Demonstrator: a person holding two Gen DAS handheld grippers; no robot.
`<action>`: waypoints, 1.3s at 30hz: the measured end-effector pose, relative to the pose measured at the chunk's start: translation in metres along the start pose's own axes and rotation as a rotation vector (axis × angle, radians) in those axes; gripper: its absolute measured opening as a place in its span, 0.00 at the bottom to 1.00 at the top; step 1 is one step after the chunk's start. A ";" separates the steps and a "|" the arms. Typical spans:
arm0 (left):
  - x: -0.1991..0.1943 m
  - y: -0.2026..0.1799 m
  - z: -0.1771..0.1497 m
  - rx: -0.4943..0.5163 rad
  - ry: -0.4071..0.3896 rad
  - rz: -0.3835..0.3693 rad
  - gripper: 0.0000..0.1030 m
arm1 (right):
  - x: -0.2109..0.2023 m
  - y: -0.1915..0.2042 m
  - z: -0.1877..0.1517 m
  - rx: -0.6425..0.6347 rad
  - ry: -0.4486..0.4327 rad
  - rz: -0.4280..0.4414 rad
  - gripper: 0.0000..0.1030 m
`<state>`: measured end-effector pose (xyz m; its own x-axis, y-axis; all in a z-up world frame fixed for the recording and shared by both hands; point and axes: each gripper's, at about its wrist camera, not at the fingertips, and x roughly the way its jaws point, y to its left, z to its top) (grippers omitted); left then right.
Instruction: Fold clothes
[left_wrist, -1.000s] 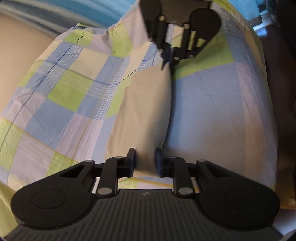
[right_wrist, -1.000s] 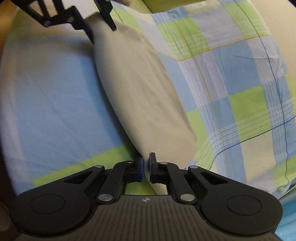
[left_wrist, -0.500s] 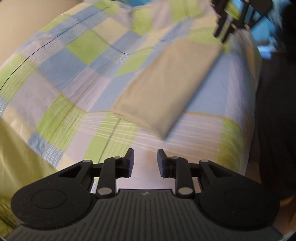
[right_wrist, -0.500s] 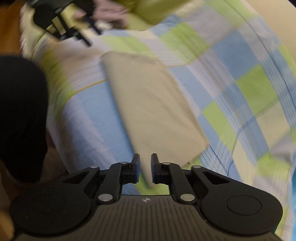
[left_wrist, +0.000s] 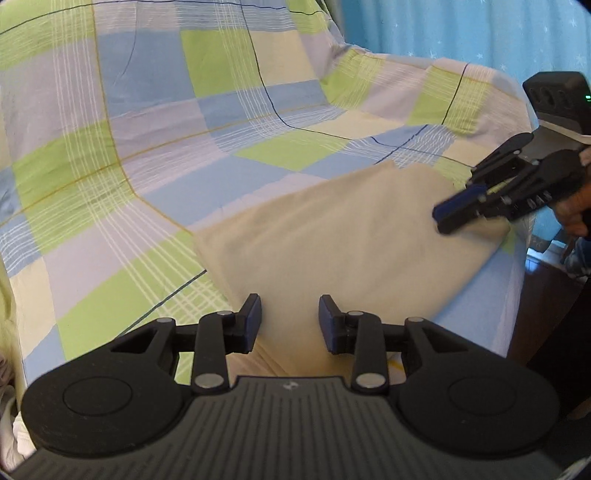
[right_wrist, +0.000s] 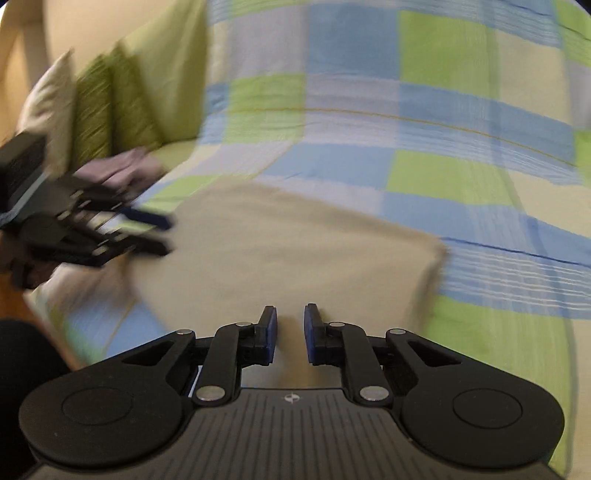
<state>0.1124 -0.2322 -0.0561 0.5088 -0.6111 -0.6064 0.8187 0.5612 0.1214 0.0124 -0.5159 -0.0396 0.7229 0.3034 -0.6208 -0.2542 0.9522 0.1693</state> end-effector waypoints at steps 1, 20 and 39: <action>-0.001 0.001 0.002 -0.002 -0.012 0.003 0.29 | -0.002 -0.011 0.003 0.038 -0.036 -0.019 0.17; 0.034 0.043 0.032 -0.105 -0.060 0.067 0.41 | 0.032 -0.053 0.034 0.105 -0.123 -0.209 0.29; 0.049 0.046 0.025 -0.063 -0.061 0.112 0.14 | 0.034 -0.068 0.032 0.187 -0.135 -0.179 0.25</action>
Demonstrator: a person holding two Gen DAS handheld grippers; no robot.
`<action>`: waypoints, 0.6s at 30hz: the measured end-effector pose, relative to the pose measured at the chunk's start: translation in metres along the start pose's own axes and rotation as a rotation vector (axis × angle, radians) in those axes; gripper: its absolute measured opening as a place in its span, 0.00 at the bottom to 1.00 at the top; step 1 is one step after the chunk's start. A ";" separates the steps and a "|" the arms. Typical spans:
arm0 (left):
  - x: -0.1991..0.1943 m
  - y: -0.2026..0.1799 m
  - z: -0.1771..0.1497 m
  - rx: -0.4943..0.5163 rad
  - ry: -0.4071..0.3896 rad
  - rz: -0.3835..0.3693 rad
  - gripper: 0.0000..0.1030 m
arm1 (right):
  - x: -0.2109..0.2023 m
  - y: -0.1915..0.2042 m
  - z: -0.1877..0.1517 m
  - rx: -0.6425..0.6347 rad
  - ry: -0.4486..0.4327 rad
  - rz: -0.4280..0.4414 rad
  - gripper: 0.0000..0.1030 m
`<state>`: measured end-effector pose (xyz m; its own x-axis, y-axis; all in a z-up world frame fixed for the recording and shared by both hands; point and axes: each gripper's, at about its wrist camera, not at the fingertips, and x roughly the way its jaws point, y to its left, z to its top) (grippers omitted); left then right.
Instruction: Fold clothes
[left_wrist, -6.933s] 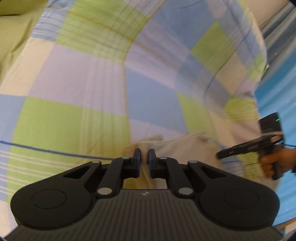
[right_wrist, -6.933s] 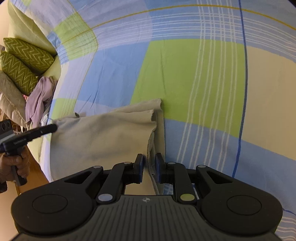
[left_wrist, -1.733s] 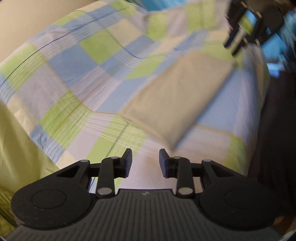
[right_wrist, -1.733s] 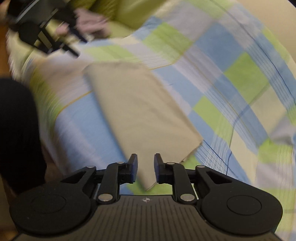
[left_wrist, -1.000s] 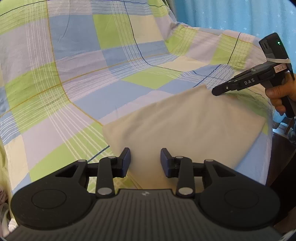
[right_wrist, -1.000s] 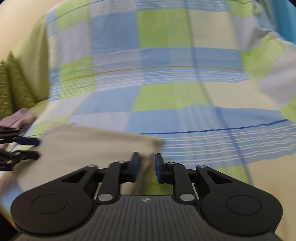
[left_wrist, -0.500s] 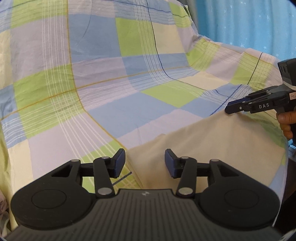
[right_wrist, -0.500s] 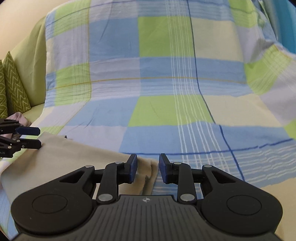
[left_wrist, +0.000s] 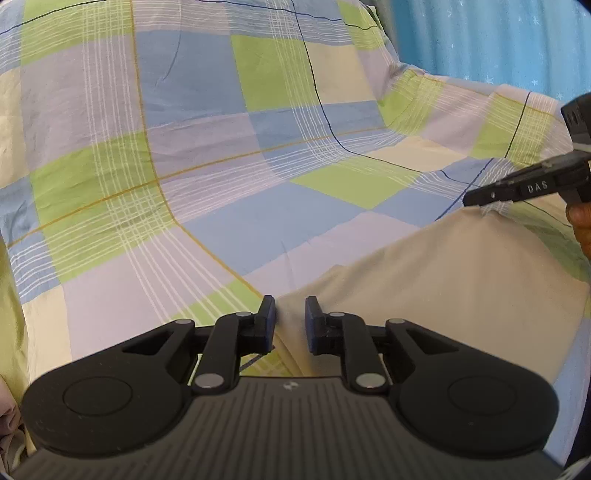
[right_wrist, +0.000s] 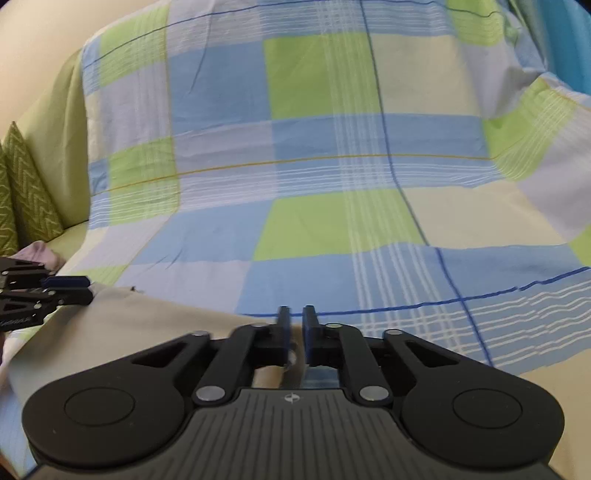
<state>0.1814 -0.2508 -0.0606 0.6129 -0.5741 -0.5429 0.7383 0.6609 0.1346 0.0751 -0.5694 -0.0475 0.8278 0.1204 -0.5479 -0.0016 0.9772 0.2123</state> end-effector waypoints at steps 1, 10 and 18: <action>-0.001 0.001 -0.001 -0.001 -0.002 -0.003 0.14 | 0.001 0.001 -0.001 -0.013 0.004 0.010 0.29; 0.002 -0.005 -0.006 0.019 -0.003 0.005 0.17 | 0.003 0.009 -0.005 -0.054 0.034 0.020 0.02; 0.009 -0.006 -0.005 0.037 -0.018 0.035 0.08 | 0.003 0.011 0.007 -0.098 -0.012 -0.043 0.02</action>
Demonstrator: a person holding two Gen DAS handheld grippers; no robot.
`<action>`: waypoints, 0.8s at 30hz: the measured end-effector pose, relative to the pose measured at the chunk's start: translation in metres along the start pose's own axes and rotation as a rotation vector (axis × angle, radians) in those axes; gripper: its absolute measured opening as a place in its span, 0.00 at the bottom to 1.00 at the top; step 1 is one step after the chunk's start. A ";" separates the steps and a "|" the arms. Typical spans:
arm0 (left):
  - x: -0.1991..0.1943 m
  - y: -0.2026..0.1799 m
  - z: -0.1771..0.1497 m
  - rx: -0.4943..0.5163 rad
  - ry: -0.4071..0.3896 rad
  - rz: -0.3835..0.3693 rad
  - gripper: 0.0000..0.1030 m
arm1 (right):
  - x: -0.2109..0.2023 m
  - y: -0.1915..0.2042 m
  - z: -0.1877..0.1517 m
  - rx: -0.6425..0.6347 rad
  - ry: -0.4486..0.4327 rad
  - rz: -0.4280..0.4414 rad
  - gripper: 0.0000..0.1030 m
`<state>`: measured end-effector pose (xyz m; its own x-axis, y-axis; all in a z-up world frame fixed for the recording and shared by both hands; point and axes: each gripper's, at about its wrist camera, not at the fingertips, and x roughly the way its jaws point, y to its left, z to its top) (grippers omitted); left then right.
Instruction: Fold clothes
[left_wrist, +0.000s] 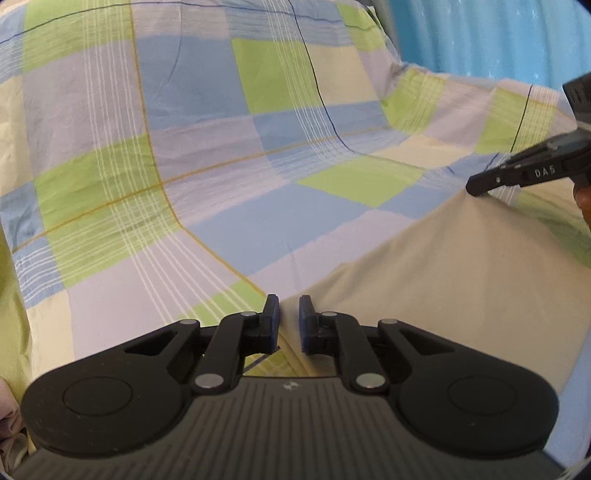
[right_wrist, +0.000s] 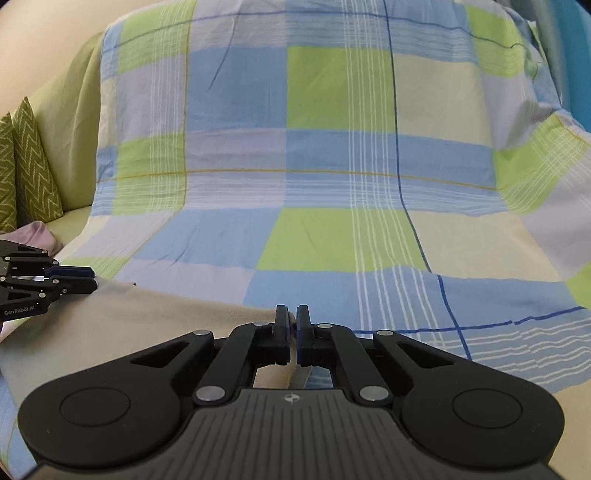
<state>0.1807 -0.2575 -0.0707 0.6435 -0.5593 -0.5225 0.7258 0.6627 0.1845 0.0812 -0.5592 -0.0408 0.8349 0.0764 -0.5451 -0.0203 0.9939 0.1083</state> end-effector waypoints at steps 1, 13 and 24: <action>0.000 0.000 0.000 0.003 0.001 0.002 0.08 | 0.005 -0.001 -0.002 -0.001 0.021 -0.001 0.02; -0.028 0.007 0.003 -0.074 -0.019 0.025 0.18 | -0.034 0.013 -0.001 0.124 -0.099 0.035 0.14; 0.001 -0.001 0.004 -0.033 0.026 -0.076 0.17 | 0.036 0.100 0.007 -0.155 0.073 0.252 0.14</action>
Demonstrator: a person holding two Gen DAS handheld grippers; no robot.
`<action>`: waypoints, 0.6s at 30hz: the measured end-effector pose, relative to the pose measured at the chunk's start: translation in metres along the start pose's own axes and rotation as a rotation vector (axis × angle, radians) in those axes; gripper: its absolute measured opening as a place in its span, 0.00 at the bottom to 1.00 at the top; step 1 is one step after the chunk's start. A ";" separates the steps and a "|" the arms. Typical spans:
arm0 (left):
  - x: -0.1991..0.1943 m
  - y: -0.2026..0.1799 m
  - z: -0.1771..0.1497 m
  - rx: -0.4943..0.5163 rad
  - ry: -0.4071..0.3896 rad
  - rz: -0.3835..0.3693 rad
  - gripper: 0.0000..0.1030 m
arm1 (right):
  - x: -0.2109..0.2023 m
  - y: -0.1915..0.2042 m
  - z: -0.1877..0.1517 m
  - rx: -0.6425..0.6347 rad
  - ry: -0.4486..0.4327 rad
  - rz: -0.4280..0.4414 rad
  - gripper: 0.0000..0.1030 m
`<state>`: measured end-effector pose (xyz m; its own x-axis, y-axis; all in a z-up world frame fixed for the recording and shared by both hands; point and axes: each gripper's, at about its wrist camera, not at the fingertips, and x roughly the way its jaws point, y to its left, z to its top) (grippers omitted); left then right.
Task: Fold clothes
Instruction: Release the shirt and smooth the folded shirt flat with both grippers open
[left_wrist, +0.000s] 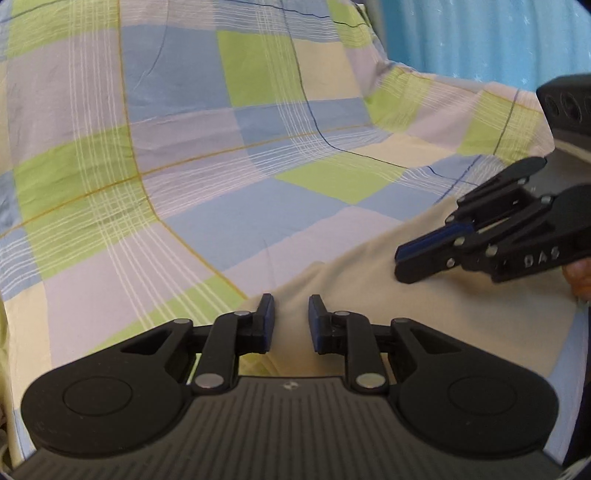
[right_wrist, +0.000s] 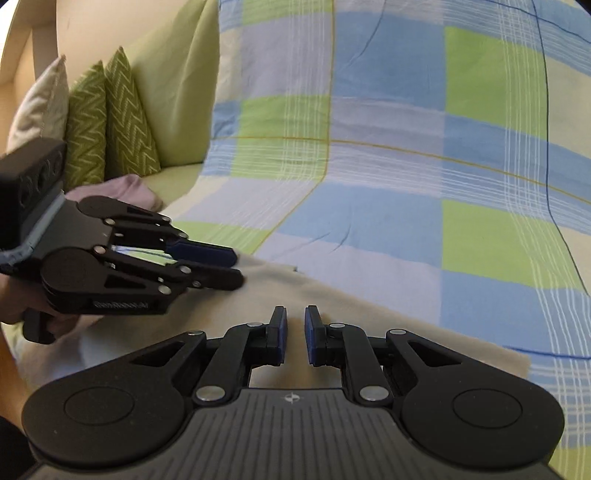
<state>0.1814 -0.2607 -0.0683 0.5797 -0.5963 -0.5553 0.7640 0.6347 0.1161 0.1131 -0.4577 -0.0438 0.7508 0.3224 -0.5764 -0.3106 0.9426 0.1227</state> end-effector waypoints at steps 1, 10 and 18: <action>0.002 0.001 0.001 0.003 0.001 0.002 0.17 | 0.002 -0.003 0.002 0.001 -0.006 -0.021 0.14; 0.003 0.002 0.006 0.009 0.006 0.038 0.14 | -0.026 -0.061 -0.010 0.092 -0.019 -0.305 0.16; -0.044 -0.019 0.004 -0.029 0.012 -0.012 0.14 | -0.070 -0.009 -0.016 0.088 -0.074 -0.133 0.17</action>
<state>0.1428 -0.2484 -0.0429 0.5670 -0.5982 -0.5664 0.7621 0.6418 0.0851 0.0540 -0.4903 -0.0179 0.8238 0.1971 -0.5315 -0.1563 0.9802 0.1212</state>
